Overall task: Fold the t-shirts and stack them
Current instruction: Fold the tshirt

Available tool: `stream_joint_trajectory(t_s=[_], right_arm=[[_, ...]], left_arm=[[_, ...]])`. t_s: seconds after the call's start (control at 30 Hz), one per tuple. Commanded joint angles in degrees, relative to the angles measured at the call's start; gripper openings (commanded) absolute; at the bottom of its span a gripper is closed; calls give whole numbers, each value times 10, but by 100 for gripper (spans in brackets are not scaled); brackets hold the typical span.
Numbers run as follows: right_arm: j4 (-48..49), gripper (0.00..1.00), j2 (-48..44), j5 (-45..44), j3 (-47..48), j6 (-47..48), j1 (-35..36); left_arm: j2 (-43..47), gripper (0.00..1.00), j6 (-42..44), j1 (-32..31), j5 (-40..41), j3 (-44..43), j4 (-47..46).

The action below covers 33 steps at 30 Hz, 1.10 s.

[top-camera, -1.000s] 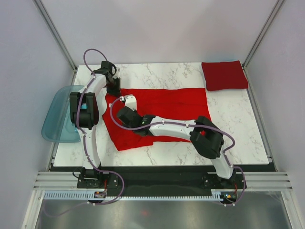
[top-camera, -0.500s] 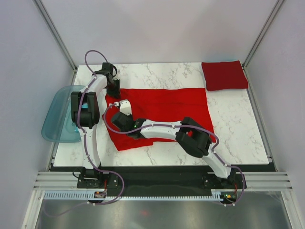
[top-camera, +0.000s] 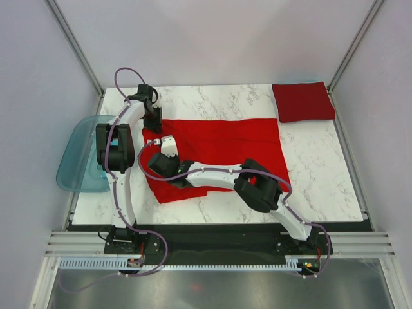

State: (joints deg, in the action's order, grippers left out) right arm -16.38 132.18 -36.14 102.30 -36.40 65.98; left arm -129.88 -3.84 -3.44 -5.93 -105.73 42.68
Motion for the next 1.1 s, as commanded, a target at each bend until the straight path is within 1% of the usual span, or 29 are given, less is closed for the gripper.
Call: stream_joint_trajectory(t_s=[0.0, 0.27, 0.37, 0.43, 0.5, 0.53, 0.63, 0.7, 0.87, 1.07], right_arm=[[-6, 37, 11, -14, 22, -8, 7], [-10, 35, 31, -9, 37, -11, 11], [-14, 38, 37, -14, 46, -13, 11], [-15, 38, 40, -14, 47, -10, 11], [-21, 33, 42, -15, 50, -10, 11], [-25, 21, 41, -15, 51, -10, 11], [-41, 3, 31, -23, 52, -3, 11], [-48, 0, 24, -24, 49, 6, 11], [-78, 0, 26, -24, 63, 22, 11], [-85, 0, 10, -24, 47, 28, 11]], left_arm=[[-13, 32, -15, 8, 7, -24, -2], [-20, 32, -15, 8, 3, -26, -2], [-22, 32, -15, 8, 1, -25, -2], [-24, 32, -14, 9, 0, -25, -3], [-27, 32, -14, 9, 0, -25, -3], [-28, 32, -14, 10, 0, -25, -3], [-33, 32, -12, 10, 2, -26, -3], [-36, 32, -9, 11, 4, -30, -2], [-42, 32, -5, 11, 3, -33, -2], [-49, 32, -5, 11, 6, -33, -2]])
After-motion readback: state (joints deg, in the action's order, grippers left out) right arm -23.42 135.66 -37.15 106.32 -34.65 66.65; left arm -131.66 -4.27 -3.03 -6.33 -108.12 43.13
